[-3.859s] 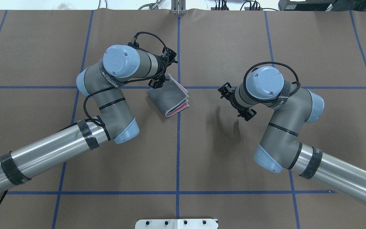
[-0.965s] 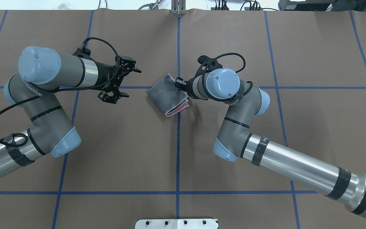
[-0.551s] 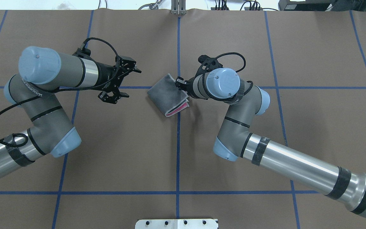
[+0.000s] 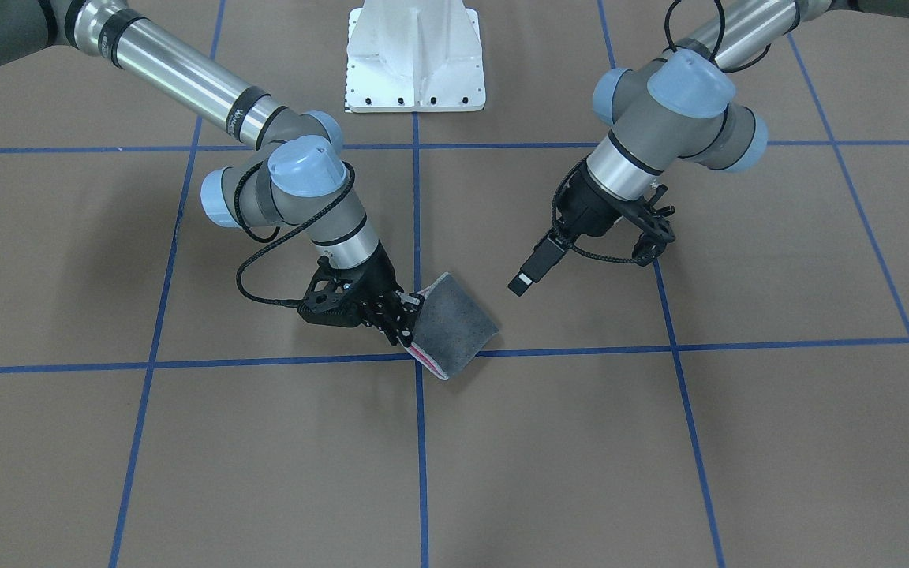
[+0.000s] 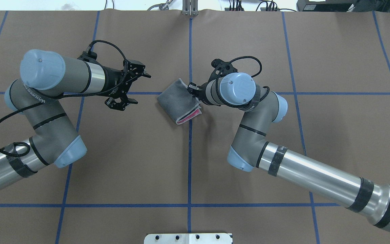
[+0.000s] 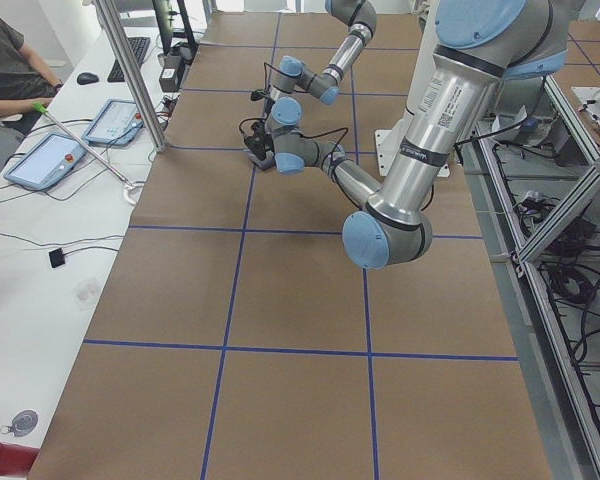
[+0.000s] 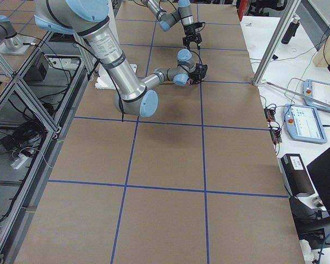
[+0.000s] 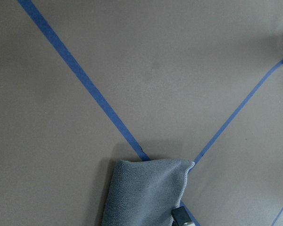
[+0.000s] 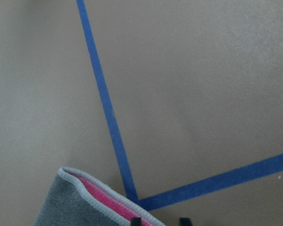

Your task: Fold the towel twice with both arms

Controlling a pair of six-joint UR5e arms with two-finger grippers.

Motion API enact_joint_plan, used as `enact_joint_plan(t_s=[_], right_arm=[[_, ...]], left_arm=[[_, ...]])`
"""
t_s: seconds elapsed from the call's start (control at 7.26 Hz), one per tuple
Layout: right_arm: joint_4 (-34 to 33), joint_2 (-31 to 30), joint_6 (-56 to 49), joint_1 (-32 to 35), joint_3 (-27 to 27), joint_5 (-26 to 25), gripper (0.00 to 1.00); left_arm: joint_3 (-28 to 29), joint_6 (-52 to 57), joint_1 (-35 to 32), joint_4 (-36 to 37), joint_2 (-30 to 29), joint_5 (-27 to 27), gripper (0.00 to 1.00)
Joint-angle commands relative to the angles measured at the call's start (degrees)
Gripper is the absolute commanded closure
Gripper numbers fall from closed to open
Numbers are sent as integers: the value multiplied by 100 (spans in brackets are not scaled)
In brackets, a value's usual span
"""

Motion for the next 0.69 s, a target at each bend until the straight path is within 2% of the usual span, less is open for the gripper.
enact_joint_plan(t_s=[0.0,0.28,0.55], right_arm=[[-7,3,0,0,19,0,100],[-94,20,9,104,228,53,100],[-586,12,0,106,553,62,100]], left_arm=[[9,-12,3,0,-3,0,0],[9,-12,3,0,-12,0,0],[9,-29,3,0,-12,9,0]])
